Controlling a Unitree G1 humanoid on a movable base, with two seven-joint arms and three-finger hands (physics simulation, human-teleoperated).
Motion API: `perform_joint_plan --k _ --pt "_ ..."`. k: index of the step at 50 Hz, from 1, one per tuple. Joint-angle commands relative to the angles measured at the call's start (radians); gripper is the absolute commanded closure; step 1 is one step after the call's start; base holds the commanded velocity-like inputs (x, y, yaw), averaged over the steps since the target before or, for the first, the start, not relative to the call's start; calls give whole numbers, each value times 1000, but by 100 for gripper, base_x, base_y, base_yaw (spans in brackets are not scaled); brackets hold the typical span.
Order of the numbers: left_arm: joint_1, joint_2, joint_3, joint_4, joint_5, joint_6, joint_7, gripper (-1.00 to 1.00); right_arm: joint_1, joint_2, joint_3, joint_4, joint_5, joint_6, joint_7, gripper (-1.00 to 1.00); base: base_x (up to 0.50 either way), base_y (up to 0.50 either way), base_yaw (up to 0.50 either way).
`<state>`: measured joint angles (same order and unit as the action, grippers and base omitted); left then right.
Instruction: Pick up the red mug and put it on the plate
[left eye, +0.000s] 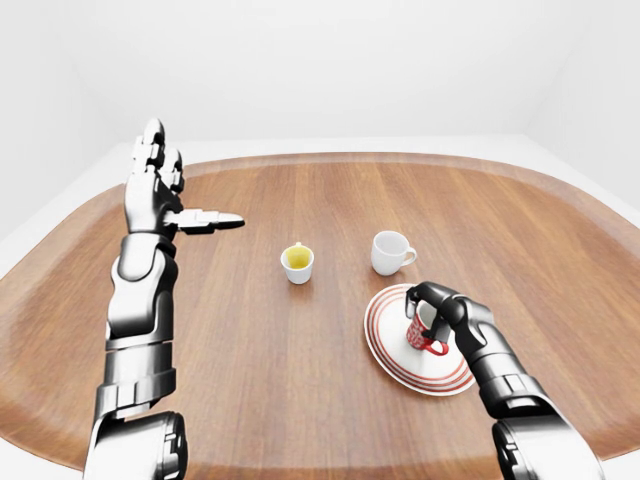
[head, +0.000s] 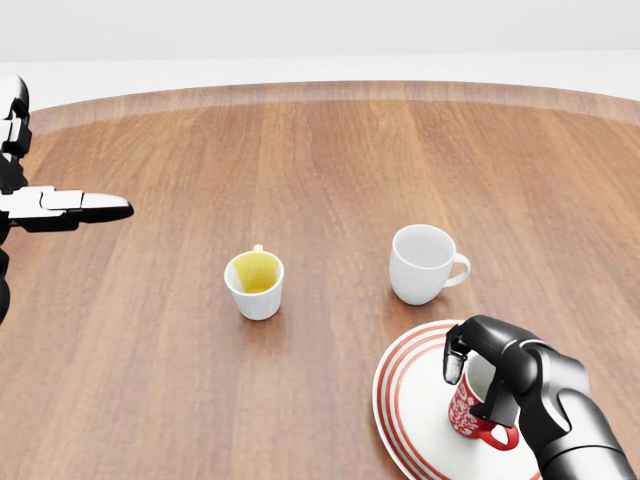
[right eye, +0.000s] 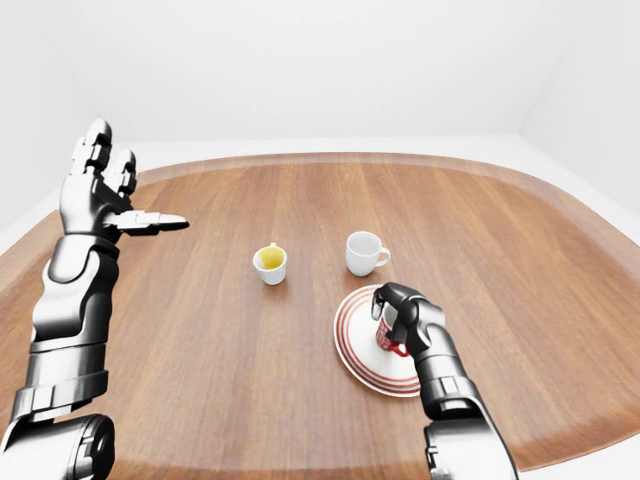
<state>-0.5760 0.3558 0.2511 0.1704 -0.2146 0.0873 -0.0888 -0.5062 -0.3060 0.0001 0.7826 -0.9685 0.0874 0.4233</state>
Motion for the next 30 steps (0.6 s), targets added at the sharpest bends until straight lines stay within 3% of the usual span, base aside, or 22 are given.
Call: perform_joint_plan --k 1,30 --pt "4 -2 -1 5 0 0 0 -100 7 -2 -1 56 -31 0 -44 100 0 0 0" --pt "7 2 4 -15 -8 0 4 -100 -22 17 18 118 -19 0 -79 100 0 0 0"
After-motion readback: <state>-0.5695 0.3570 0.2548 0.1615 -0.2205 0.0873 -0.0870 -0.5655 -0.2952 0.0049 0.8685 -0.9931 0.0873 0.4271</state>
